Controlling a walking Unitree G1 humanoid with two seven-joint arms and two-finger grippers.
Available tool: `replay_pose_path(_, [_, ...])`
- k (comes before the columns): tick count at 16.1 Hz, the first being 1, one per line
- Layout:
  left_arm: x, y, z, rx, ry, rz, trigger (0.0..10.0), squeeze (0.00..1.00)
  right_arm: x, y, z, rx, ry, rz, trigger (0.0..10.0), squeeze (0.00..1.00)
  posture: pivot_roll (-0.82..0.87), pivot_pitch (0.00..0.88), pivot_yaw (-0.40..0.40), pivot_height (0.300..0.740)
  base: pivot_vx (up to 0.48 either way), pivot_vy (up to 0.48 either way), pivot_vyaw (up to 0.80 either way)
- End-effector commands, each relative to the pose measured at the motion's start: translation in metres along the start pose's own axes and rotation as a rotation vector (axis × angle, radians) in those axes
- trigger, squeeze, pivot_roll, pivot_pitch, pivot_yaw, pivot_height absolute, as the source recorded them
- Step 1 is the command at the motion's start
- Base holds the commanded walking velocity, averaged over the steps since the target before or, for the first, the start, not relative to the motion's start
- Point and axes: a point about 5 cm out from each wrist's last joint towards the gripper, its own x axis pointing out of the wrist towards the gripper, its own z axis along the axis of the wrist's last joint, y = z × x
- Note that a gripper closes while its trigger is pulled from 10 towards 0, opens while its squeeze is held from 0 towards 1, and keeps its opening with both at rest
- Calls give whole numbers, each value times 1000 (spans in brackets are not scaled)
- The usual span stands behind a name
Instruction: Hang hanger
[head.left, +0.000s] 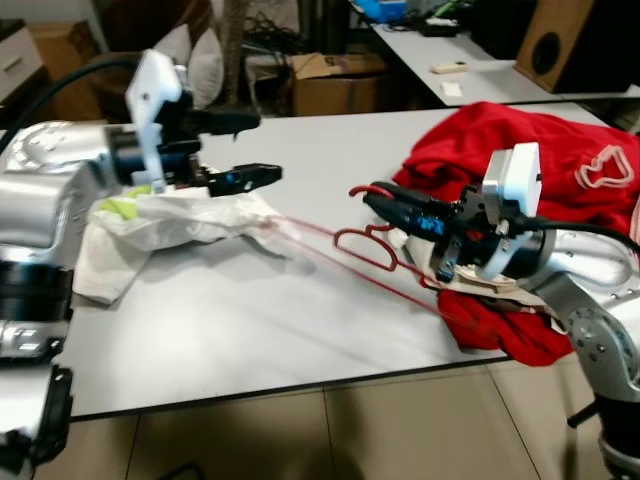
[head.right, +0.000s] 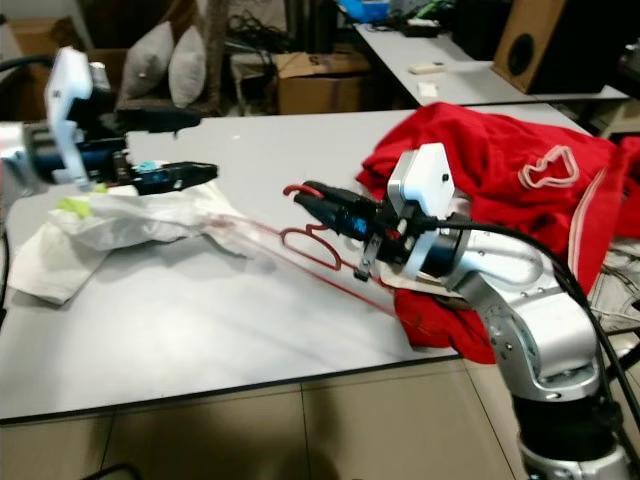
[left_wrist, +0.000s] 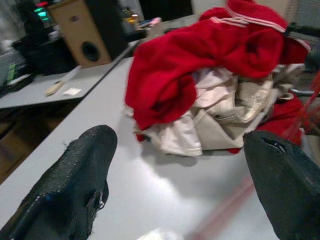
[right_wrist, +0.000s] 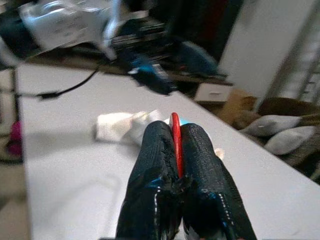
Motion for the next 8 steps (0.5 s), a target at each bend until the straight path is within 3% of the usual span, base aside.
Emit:
replay_pose_path(1, [17,-3,14,51,-19,-99,10000,1000,2,0,12,-62,-6,80,10000,0,49,0,35,740,0,0,0])
replay_pose_path(3, [29,-8,20,42,-42,-194,10000,1000,3,-2,17,-98,3,120,10000,0,52,0,44,740,0,0,0])
replay_pose_path(6, [47,-19,2,-8,17,-370,10000,1000,8,-4,31,-153,-22,184,10000,0,52,0,63,740,0,0,0])
replay_pose_path(7, [51,-22,-6,-29,39,-425,10000,745,9,-4,34,-171,-23,208,10000,0,47,0,85,740,0,0,0])
replay_pose_path(8, [53,-21,-8,-48,31,-441,10000,627,9,-5,35,-178,-21,219,10000,0,46,0,87,740,0,0,0])
